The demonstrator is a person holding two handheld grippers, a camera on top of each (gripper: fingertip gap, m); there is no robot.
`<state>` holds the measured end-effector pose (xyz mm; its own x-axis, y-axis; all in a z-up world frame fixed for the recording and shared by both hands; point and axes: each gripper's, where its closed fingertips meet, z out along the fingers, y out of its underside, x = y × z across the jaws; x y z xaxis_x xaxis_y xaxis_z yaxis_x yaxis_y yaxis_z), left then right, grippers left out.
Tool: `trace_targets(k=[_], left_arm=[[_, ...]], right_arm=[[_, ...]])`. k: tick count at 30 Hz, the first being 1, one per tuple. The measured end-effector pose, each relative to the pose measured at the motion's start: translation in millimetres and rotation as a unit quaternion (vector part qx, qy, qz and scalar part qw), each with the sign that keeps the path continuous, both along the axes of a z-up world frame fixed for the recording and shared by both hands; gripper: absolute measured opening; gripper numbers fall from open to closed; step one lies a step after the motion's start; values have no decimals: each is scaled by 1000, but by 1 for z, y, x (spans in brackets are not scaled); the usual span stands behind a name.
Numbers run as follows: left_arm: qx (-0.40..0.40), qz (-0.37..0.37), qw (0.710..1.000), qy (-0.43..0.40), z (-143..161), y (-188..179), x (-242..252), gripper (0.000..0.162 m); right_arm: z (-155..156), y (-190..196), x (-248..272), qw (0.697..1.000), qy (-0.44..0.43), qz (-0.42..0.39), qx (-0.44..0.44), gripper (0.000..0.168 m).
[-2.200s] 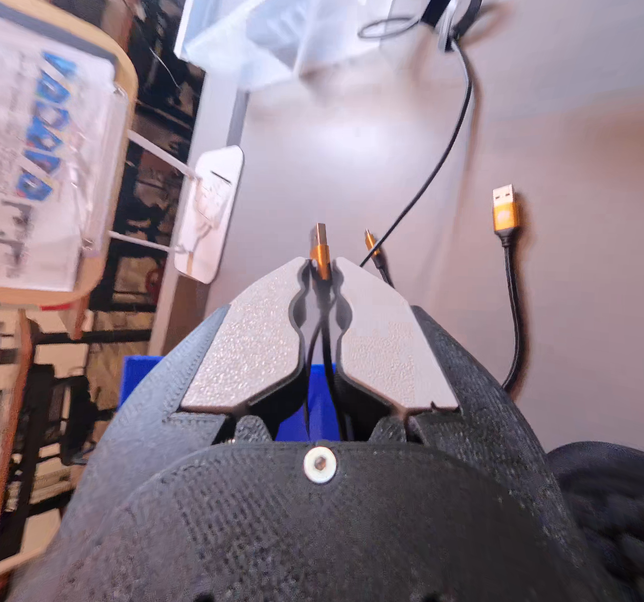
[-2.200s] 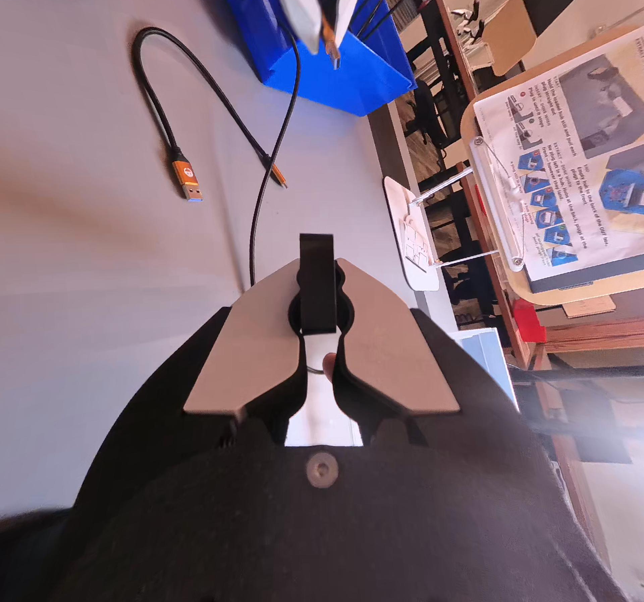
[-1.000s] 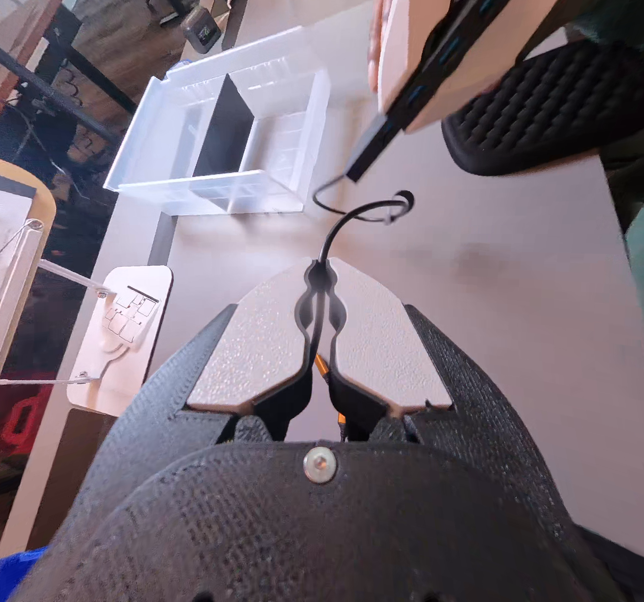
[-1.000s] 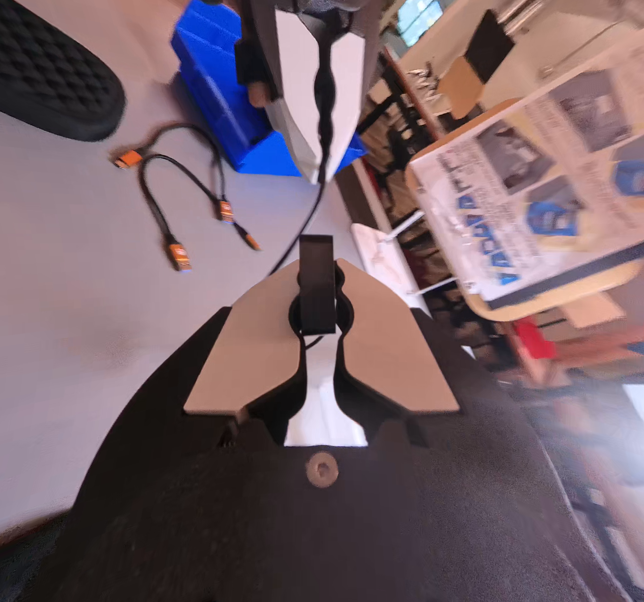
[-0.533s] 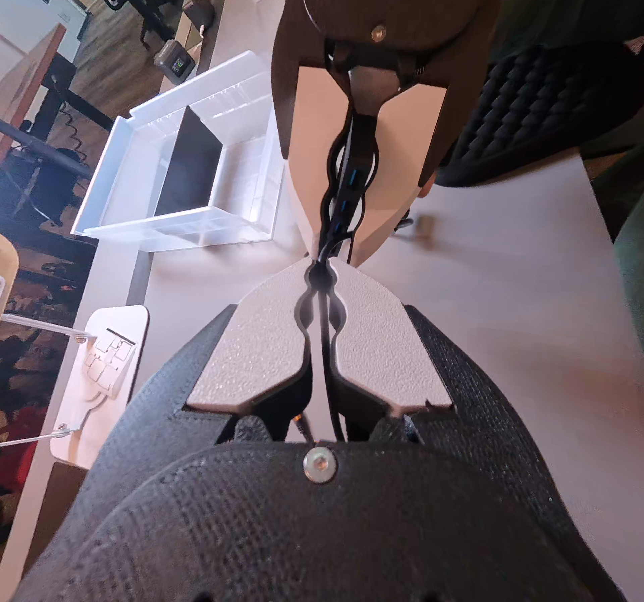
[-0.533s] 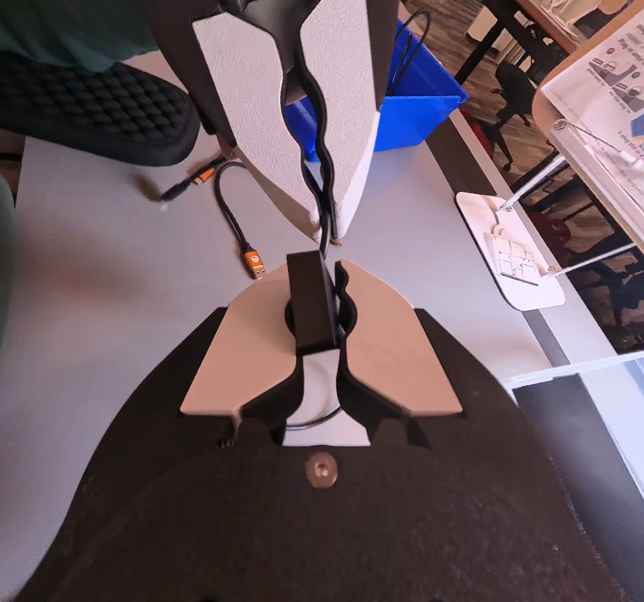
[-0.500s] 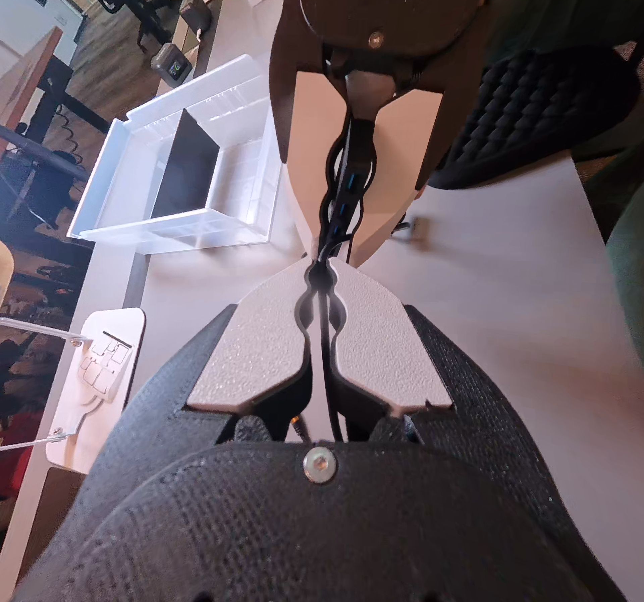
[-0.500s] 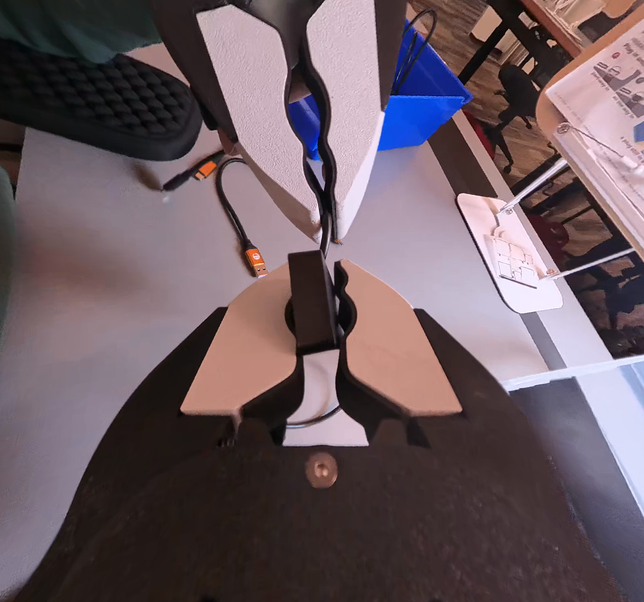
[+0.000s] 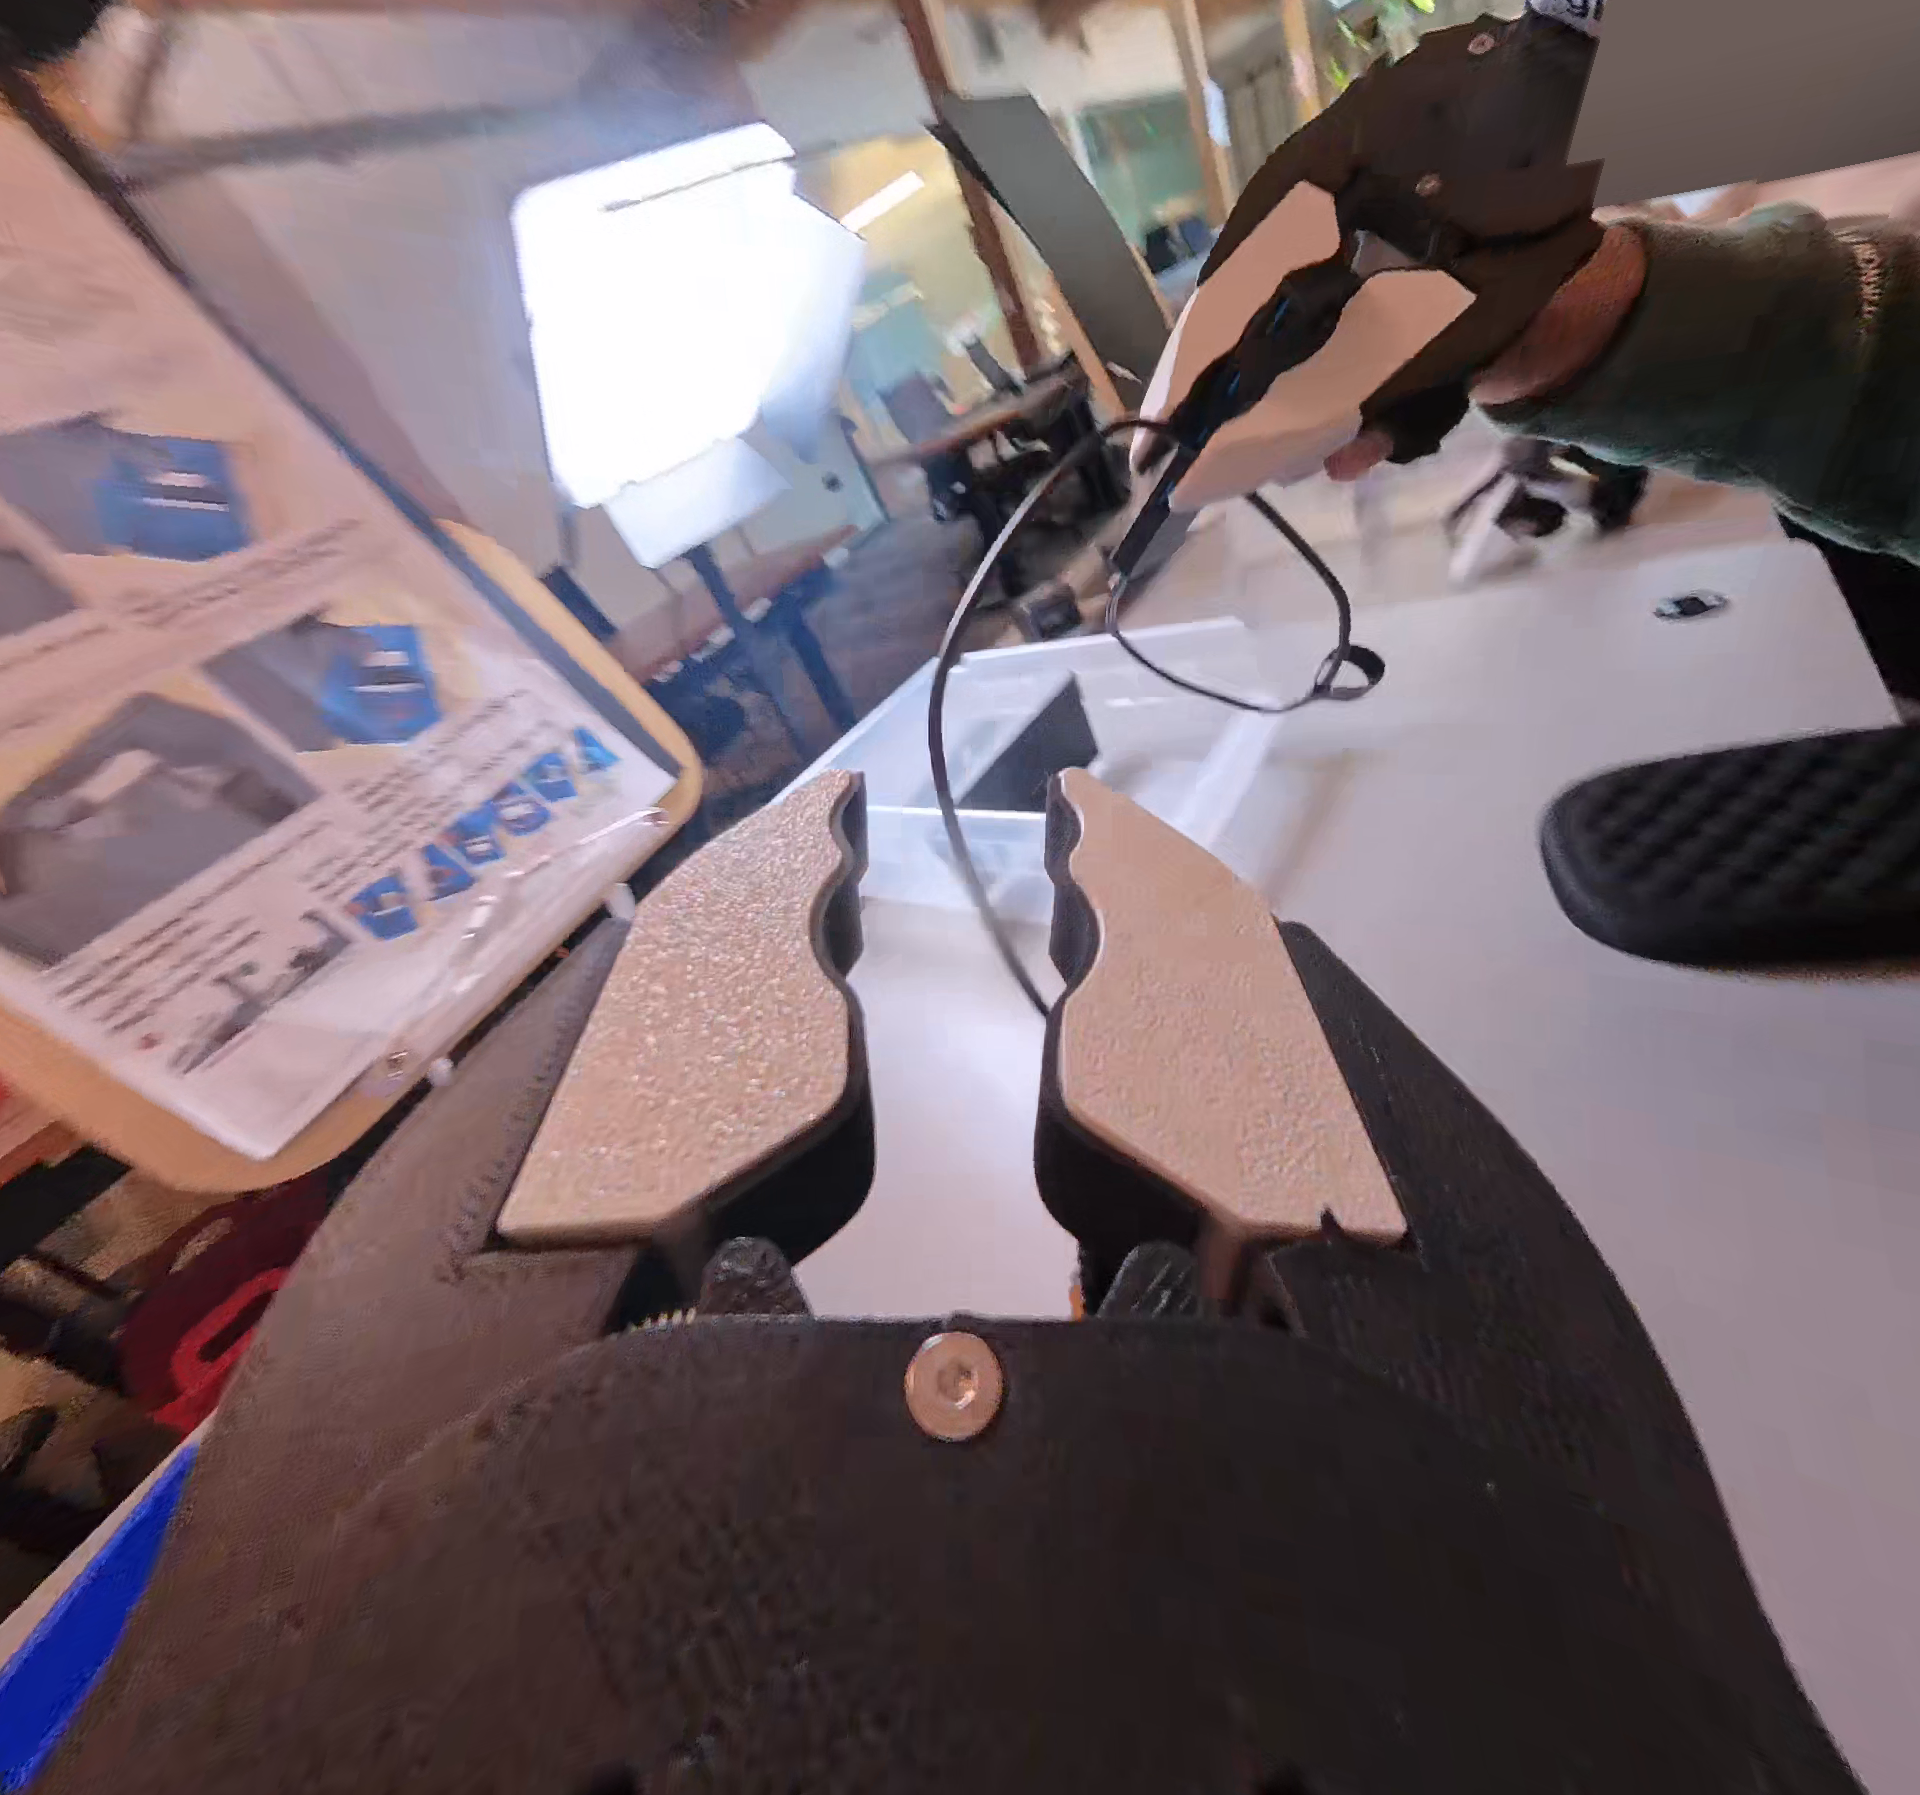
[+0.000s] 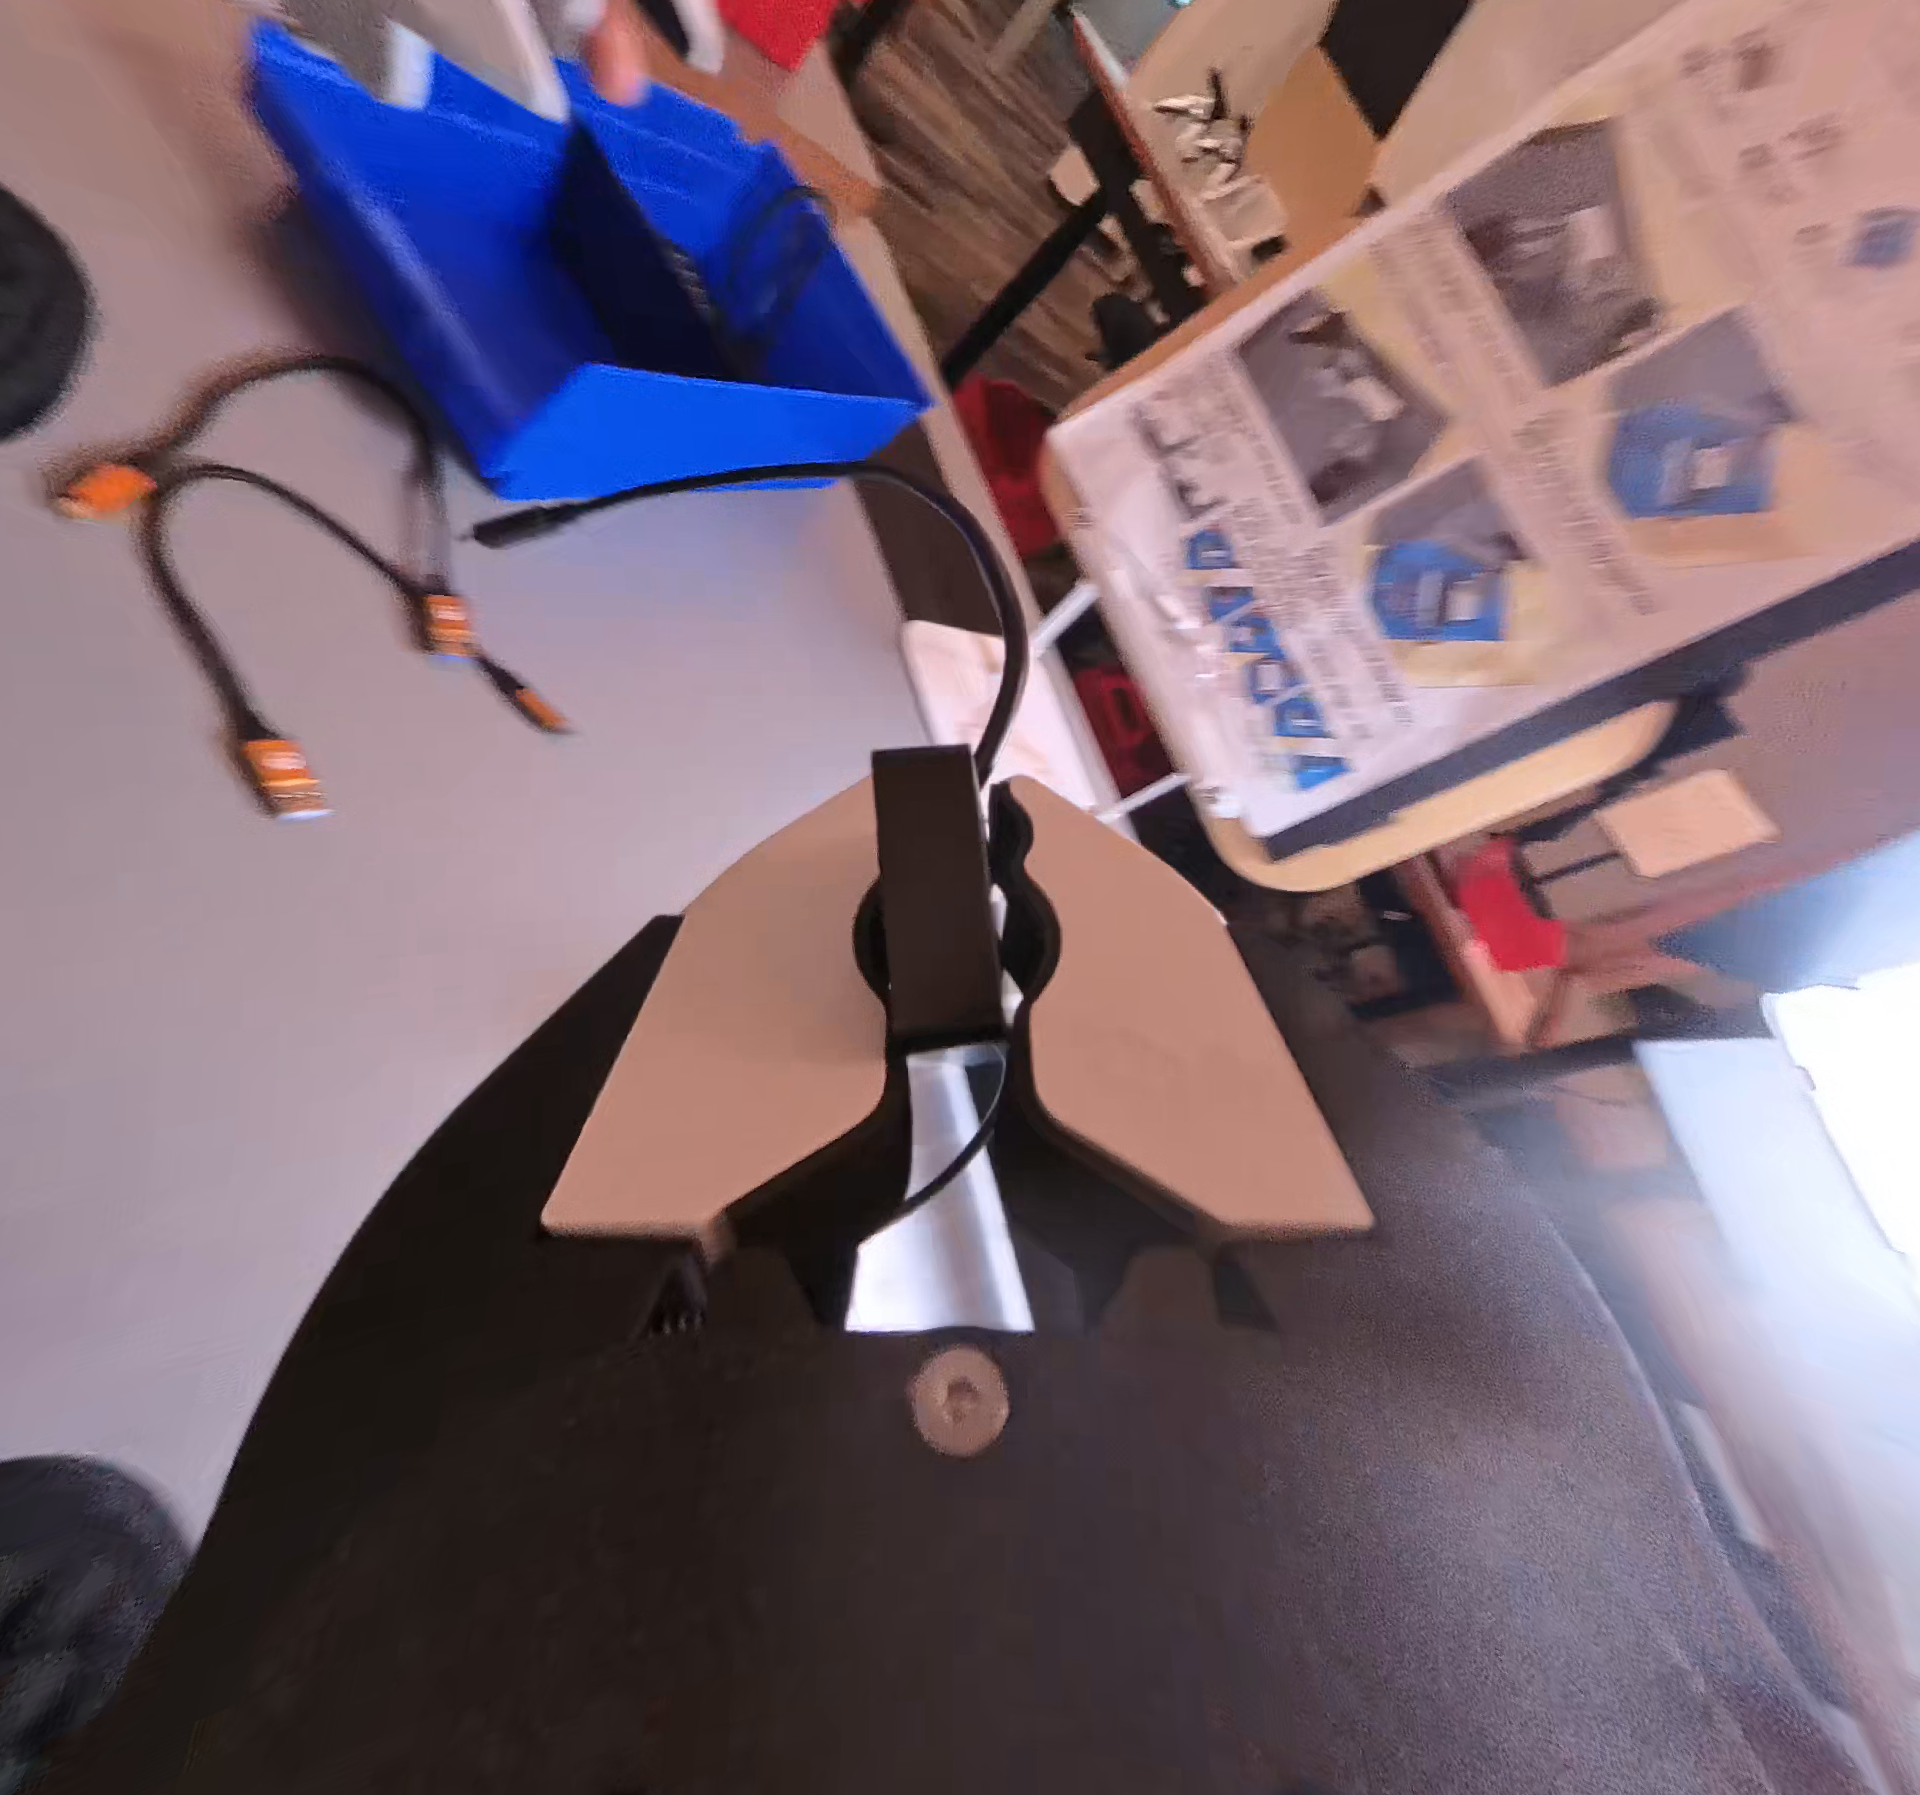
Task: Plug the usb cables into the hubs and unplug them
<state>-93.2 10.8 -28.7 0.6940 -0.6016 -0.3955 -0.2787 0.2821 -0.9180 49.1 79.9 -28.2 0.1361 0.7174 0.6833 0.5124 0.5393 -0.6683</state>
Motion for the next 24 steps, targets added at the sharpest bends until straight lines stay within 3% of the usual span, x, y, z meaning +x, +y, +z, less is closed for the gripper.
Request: trace_targets(k=[4, 8, 12, 18, 21, 24], left_arm=[[-6, 22, 999, -37, -12, -3, -23, 29], [-49, 26, 998, -21, -52, 3, -24, 28], [-80, 30, 996, 15, -86, 8, -23, 29], [-110, 19, 994, 11, -102, 16, -27, 29], [-121, 13, 993, 7, -107, 17, -27, 29], [-127, 15, 992, 16, -114, 18, -27, 28]], right_arm=[[57, 69, 11, 994, -38, -76, 66, 14], [66, 157, 20, 976, -123, -152, 94, 14], [44, 234, 50, 935, -242, -230, 121, 14], [-1, 295, 91, 858, -413, -264, 152, 14], [-46, 302, 72, 857, -445, -222, 136, 15], [-84, 300, 28, 889, -411, -175, 101, 15]])
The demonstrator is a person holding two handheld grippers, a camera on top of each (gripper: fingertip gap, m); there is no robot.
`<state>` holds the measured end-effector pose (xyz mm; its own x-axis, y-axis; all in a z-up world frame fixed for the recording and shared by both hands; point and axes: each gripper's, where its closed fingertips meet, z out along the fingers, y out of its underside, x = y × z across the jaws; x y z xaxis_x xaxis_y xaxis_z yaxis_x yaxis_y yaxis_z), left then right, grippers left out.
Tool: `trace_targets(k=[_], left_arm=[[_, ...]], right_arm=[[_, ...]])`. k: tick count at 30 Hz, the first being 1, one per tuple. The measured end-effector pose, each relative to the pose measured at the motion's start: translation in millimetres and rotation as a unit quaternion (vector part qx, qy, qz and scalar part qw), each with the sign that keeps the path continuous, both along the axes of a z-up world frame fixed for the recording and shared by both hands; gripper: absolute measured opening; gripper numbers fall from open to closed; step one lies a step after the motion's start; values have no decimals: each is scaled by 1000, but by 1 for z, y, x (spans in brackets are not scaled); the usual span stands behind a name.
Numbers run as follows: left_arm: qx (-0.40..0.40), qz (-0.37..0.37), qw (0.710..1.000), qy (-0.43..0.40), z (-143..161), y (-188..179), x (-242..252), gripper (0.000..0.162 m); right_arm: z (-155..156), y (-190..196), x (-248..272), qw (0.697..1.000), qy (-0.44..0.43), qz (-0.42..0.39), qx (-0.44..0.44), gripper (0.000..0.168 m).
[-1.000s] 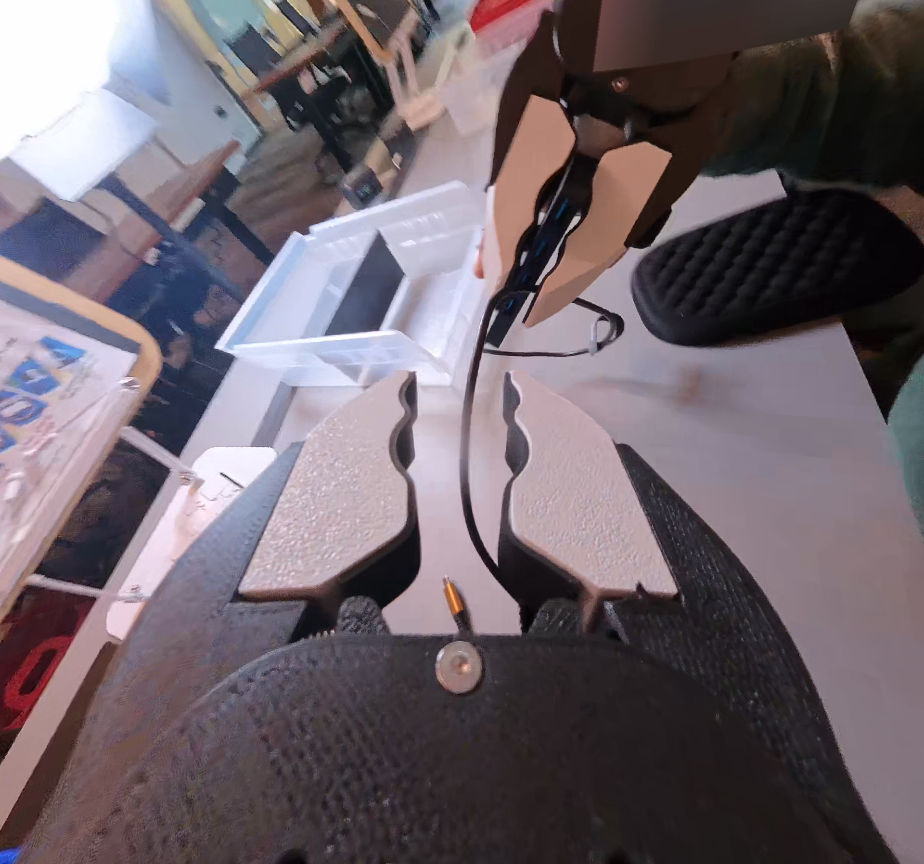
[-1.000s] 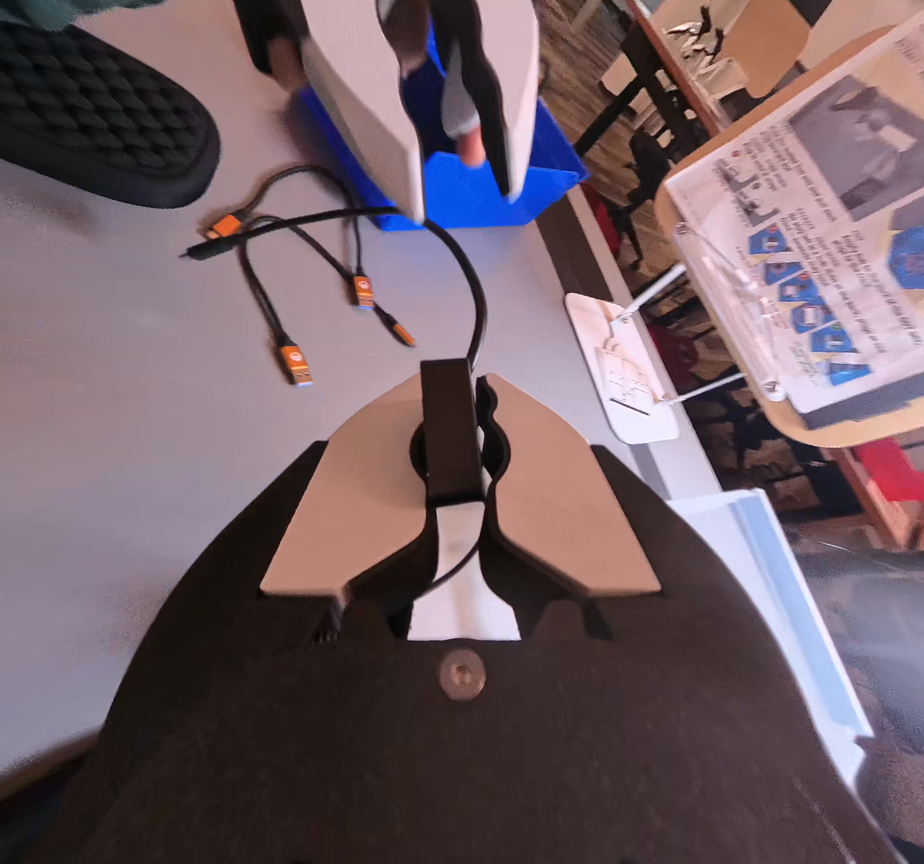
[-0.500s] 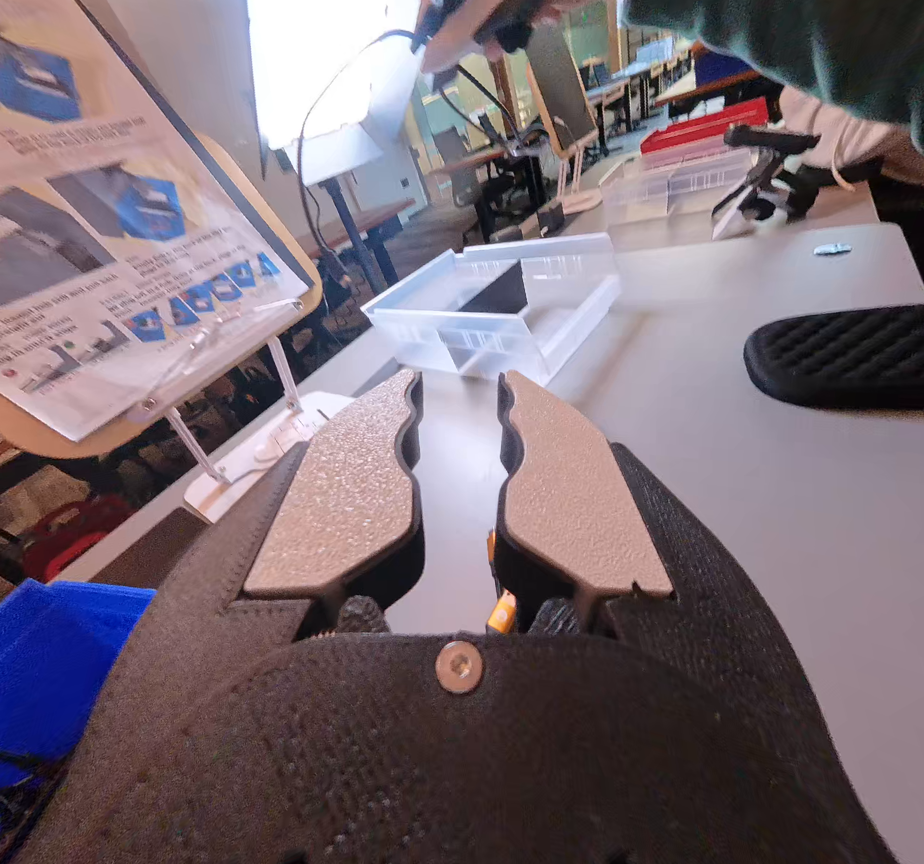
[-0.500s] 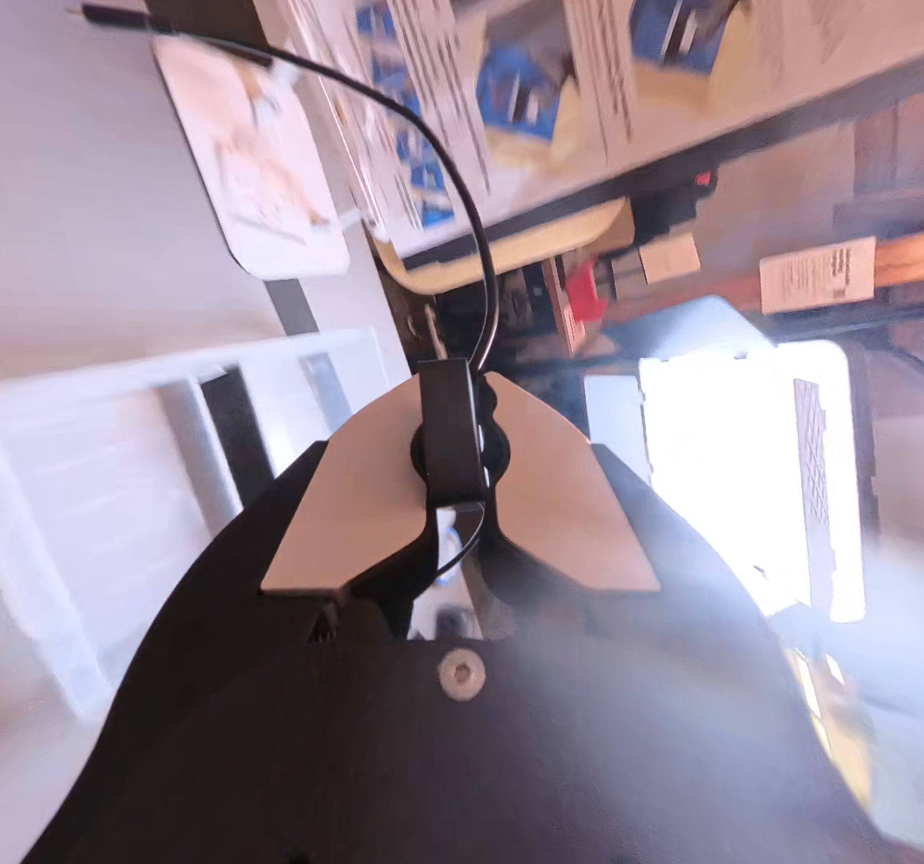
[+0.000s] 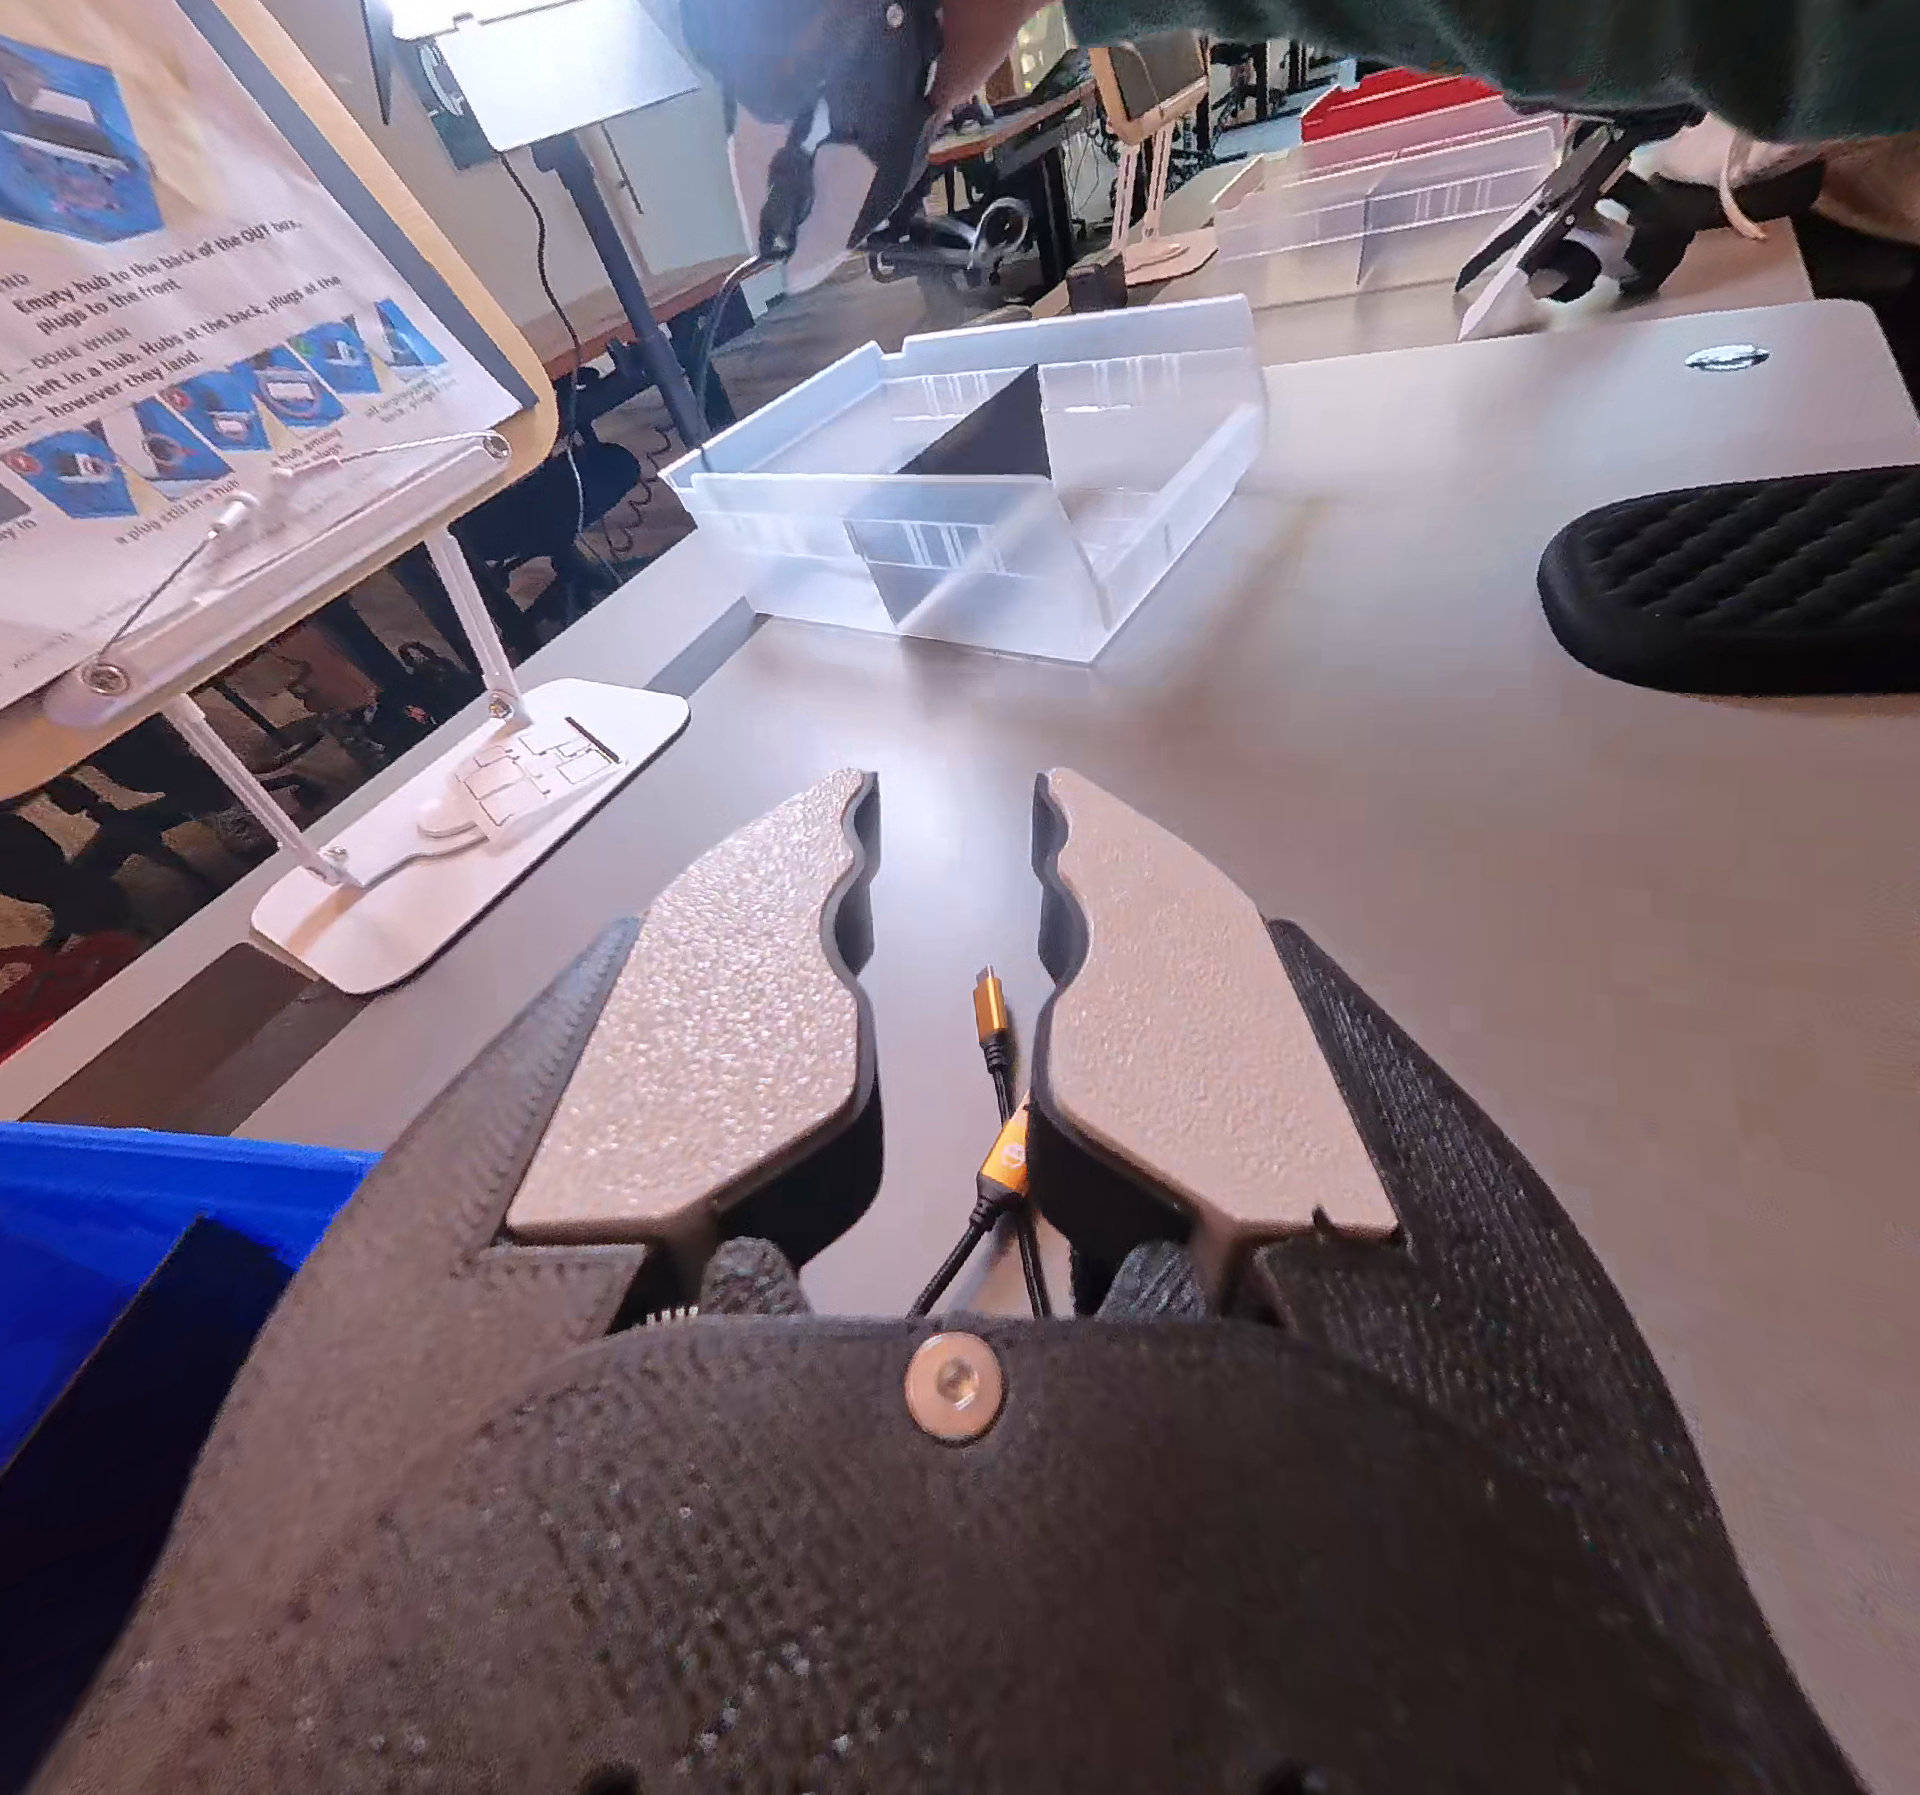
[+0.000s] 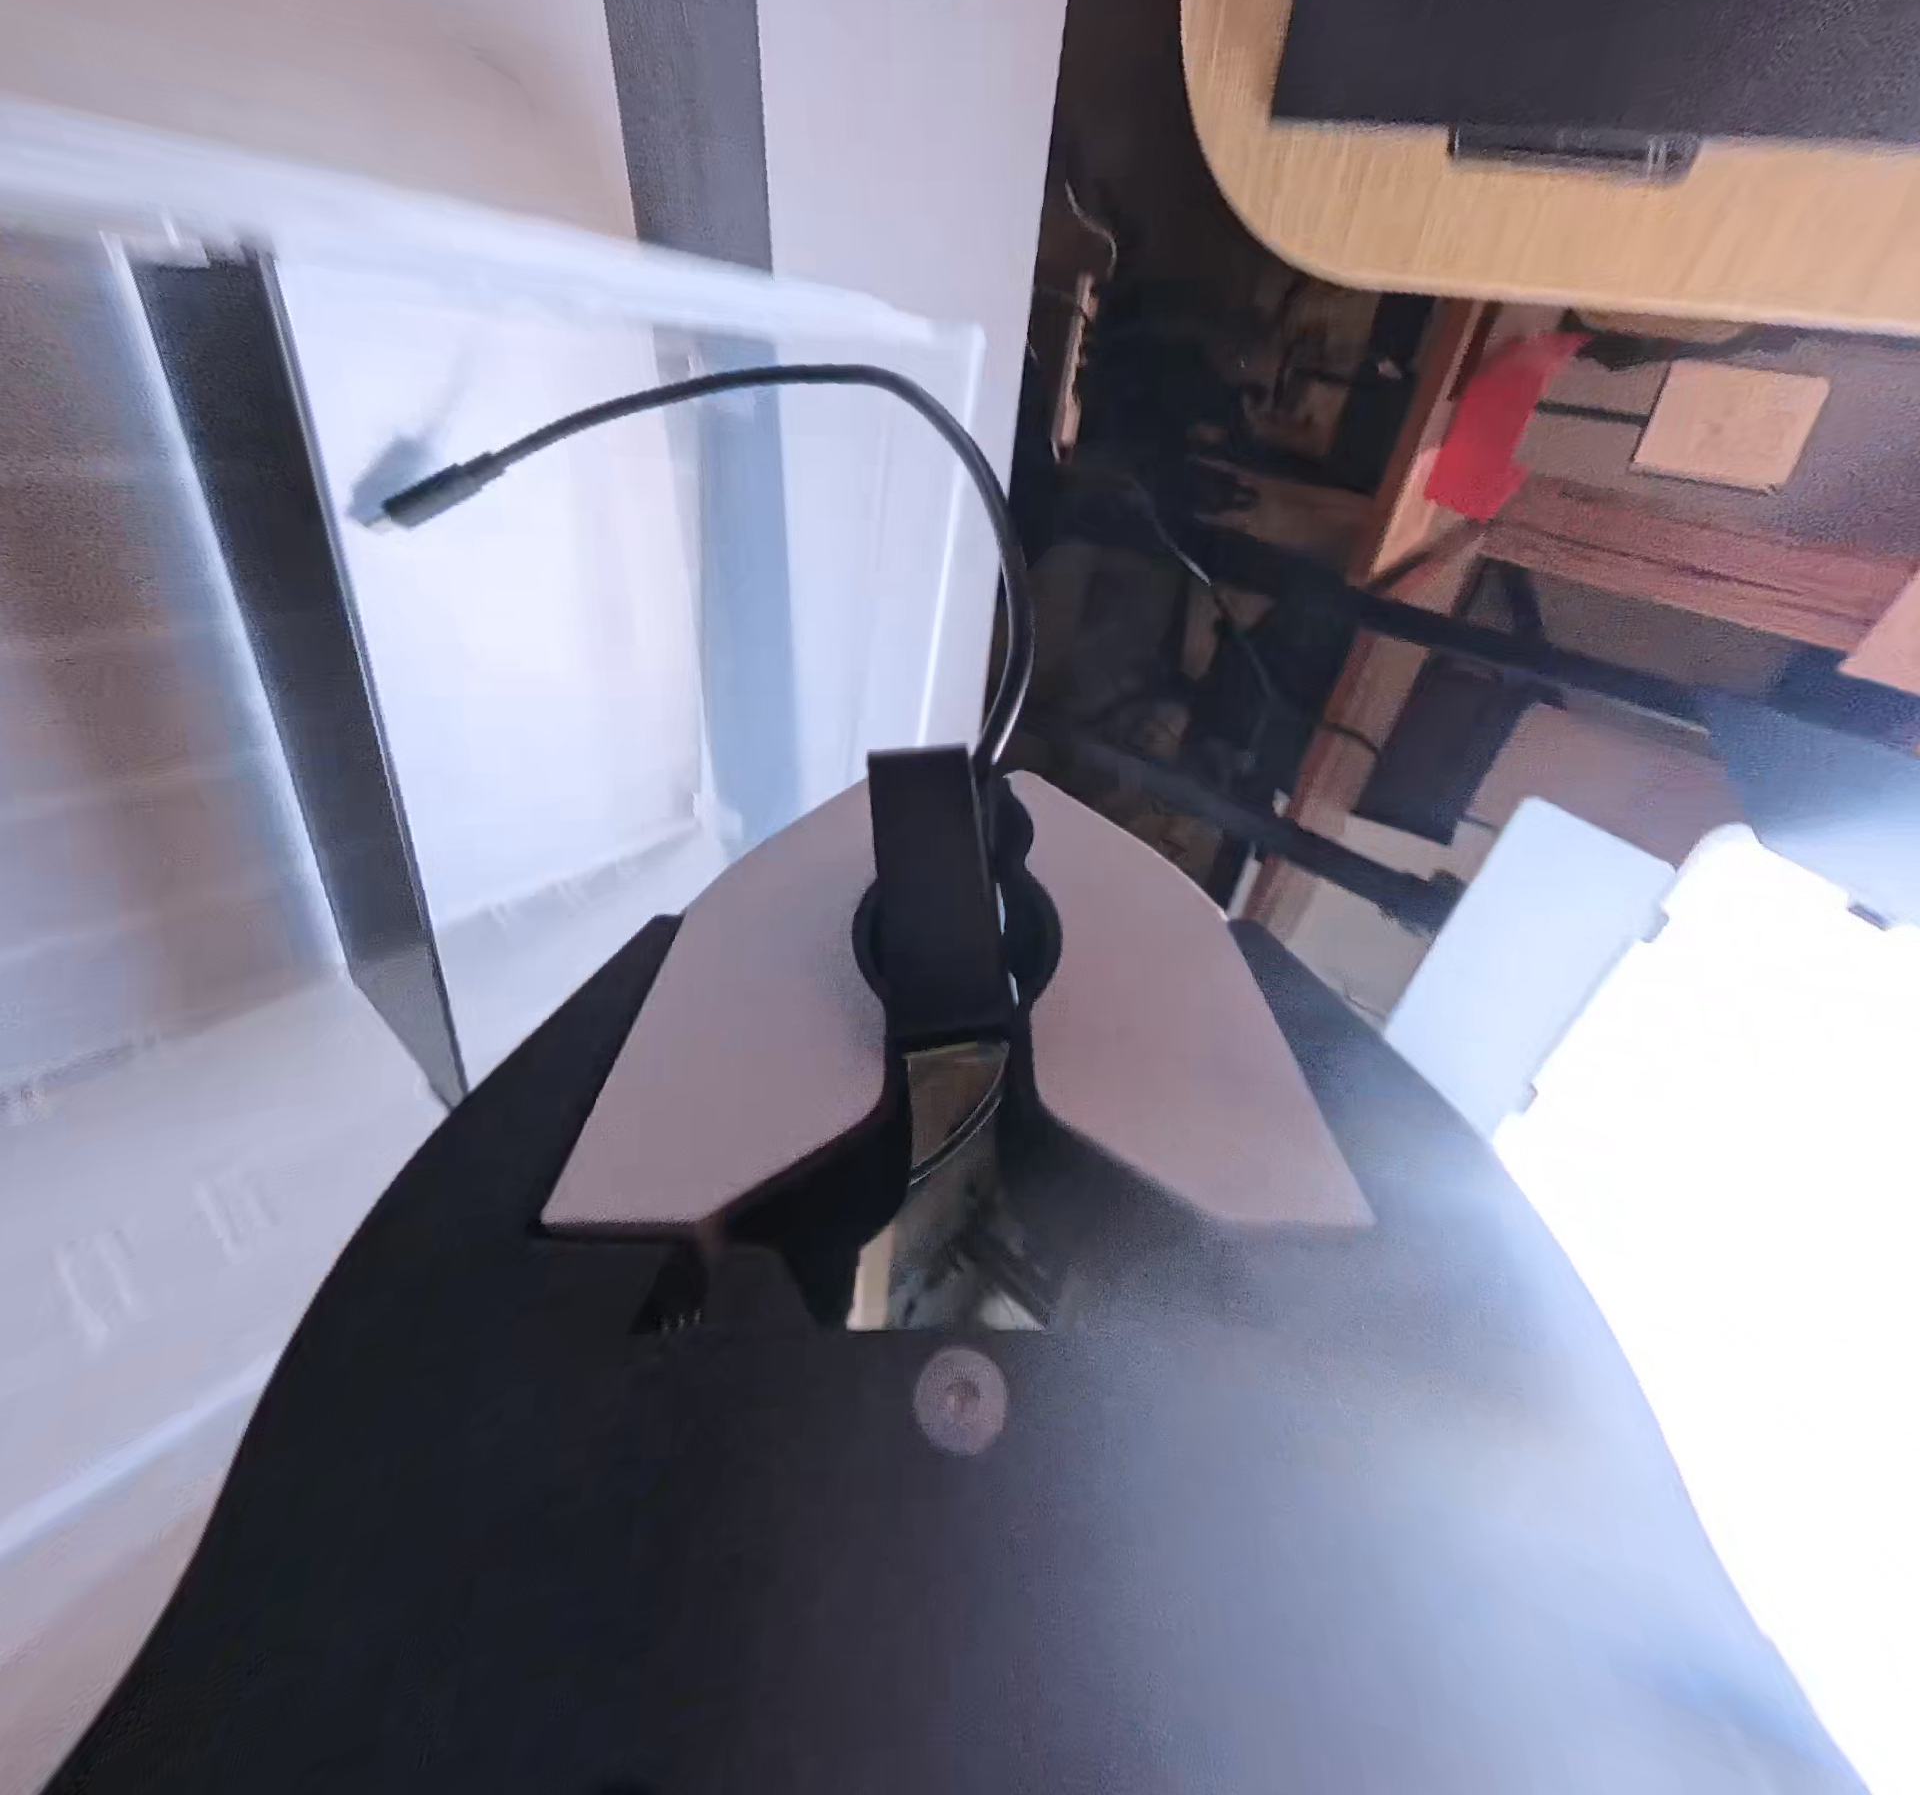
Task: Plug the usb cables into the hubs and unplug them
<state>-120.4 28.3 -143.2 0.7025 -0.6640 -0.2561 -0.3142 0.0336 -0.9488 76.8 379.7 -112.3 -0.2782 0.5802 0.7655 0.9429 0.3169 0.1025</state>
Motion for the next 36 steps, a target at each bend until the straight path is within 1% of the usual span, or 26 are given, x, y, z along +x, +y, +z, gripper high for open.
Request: trace_targets(k=[2, 5, 8, 10, 12, 15, 17, 20, 22, 23, 25, 26, 28, 31, 33, 35, 36], left_arm=[[-7, -1, 1000, 4, -5, 0, 0, 28], [-18, -4, 1000, 10, -13, 1, 2, 28], [-26, -7, 999, 20, -20, 1, 3, 28], [-30, -9, 999, 25, -23, 1, 3, 28], [-32, -12, 999, 25, -24, 1, 3, 28], [-40, -14, 999, 27, -28, 3, 4, 28], [-48, -13, 998, 35, -34, 5, 4, 28], [-57, -9, 997, 43, -40, 7, 5, 28], [-62, -7, 997, 47, -44, 7, 5, 28], [-64, -6, 997, 49, -45, 7, 5, 28], [-66, -4, 996, 55, -47, 7, 4, 28], [-65, -3, 996, 58, -47, 7, 4, 28], [-66, -3, 996, 62, -49, 8, 3, 28], [-73, -3, 995, 66, -53, 8, 2, 29], [-76, 1, 994, 74, -55, 9, 0, 29], [-79, 2, 994, 77, -57, 9, 0, 30], [-80, 0, 994, 77, -57, 8, 0, 30]], right_arm=[[-17, 0, -30, 997, 65, 13, -42, 15], [-31, 9, -59, 981, 175, 10, -89, 15], [-43, 25, -57, 957, 264, -25, -119, 14], [-57, 36, -41, 946, 292, -62, -127, 14], [-68, 47, -16, 949, 282, -95, -107, 15], [-95, 54, 22, 958, 212, -157, -112, 17], [-107, 52, 33, 965, 168, -164, -117, 22], [-112, 49, 35, 965, 141, -175, -132, 25], [-112, 46, 41, 958, 120, -206, -160, 31], [-111, 44, 44, 951, 115, -224, -178, 37], [-101, 37, 42, 940, 119, -239, -211, 58], [-94, 31, 36, 935, 131, -233, -231, 66], [-72, 21, 23, 930, 167, -209, -253, 75], [-33, 7, 6, 915, 238, -176, -275, 79], [-8, -1, 0, 909, 279, -153, -271, 79], [12, -5, 4, 911, 303, -143, -240, 71], [16, -6, 11, 918, 297, -144, -221, 65]])
